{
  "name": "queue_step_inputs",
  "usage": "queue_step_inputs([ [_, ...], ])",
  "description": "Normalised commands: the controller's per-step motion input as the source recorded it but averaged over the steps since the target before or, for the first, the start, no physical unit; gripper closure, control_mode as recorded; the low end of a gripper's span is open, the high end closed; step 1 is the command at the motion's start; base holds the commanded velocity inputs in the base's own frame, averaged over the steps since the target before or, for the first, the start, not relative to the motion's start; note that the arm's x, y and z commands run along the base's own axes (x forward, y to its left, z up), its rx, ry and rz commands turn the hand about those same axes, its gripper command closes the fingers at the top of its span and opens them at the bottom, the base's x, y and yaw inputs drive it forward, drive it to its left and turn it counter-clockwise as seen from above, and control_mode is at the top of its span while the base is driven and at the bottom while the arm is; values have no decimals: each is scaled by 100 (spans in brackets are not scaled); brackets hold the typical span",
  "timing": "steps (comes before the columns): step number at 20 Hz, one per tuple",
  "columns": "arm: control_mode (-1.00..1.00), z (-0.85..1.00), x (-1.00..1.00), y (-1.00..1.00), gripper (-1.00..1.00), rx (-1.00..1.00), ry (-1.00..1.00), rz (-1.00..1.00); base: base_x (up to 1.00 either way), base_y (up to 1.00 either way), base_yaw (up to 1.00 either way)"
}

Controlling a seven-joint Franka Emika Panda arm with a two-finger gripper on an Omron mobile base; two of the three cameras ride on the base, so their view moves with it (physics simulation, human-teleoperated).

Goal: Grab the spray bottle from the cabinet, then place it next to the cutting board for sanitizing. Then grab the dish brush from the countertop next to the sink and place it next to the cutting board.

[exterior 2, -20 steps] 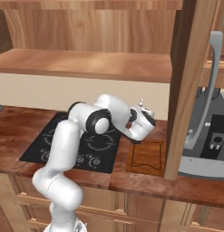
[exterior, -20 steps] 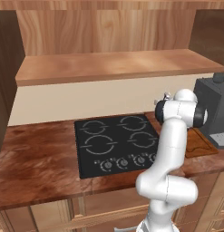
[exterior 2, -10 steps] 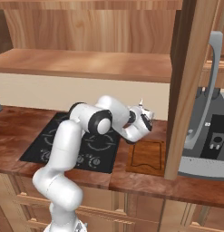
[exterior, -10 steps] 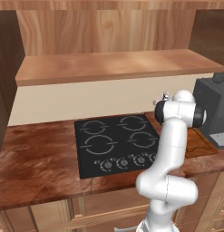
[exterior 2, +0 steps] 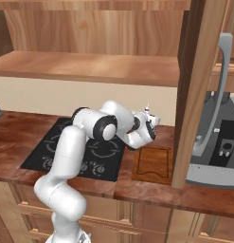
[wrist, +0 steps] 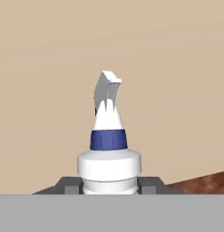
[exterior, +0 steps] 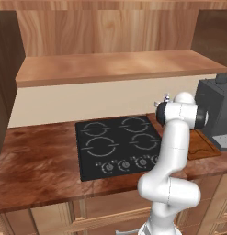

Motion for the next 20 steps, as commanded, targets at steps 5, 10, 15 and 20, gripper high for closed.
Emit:
queue_step_inputs([
  [5,-100,-57,-26,0,100,-3,-4,0,0,0,0],
  [10,-100,-54,-57,0,100,-2,-9,0,0,0,0],
  [15,-100,-64,-39,0,100,-2,-3,0,0,0,0],
  [20,-100,-70,-35,3,100,-4,-3,0,0,0,0],
])
